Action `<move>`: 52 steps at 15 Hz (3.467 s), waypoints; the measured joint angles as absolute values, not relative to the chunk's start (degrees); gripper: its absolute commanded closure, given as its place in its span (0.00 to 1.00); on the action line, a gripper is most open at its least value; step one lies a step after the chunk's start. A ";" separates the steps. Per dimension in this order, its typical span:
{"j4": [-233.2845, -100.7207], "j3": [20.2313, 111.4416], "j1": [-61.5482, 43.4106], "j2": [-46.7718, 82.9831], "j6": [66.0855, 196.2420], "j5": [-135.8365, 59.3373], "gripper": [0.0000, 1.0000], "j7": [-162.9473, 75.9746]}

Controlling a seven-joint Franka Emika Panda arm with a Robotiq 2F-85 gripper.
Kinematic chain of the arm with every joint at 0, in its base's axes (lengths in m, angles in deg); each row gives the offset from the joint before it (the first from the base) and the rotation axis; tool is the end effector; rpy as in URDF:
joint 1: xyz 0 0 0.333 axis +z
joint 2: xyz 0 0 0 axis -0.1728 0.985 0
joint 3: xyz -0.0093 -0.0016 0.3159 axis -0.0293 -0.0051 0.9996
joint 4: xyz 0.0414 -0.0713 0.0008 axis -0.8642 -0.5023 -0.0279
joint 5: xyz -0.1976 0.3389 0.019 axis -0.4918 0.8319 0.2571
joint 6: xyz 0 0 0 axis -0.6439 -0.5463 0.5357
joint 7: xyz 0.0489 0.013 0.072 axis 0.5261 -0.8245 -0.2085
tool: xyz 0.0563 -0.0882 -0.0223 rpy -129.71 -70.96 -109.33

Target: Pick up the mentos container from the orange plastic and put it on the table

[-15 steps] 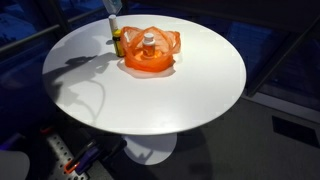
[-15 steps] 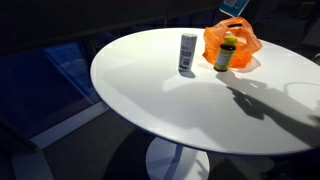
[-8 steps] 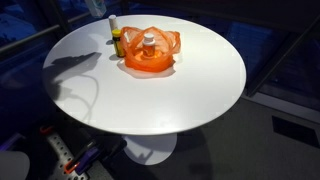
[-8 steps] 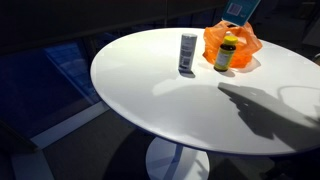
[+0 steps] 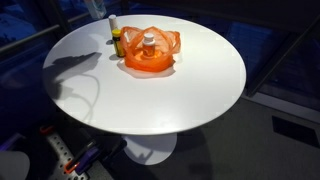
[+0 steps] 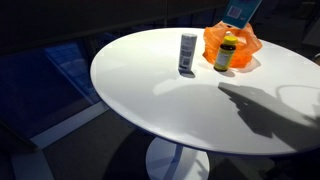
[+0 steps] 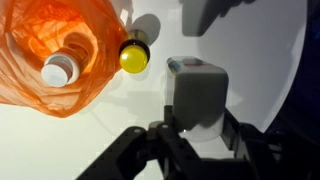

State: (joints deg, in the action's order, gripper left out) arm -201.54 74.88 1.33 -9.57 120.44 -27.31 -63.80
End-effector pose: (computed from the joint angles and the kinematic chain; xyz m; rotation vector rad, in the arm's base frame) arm 0.4808 0.1487 0.4728 -2.9391 -0.7344 -0.2138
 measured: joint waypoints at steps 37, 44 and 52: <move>-191.61 78.86 -0.26 5.12 120.13 -31.18 0.00 -61.42; -191.70 75.62 -3.91 0.06 113.29 -33.02 0.00 -59.06; -192.89 71.95 -6.35 -8.86 101.29 -32.93 0.00 -59.06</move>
State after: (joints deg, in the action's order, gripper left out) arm -192.89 71.95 -6.35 -8.86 101.29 -32.93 -59.06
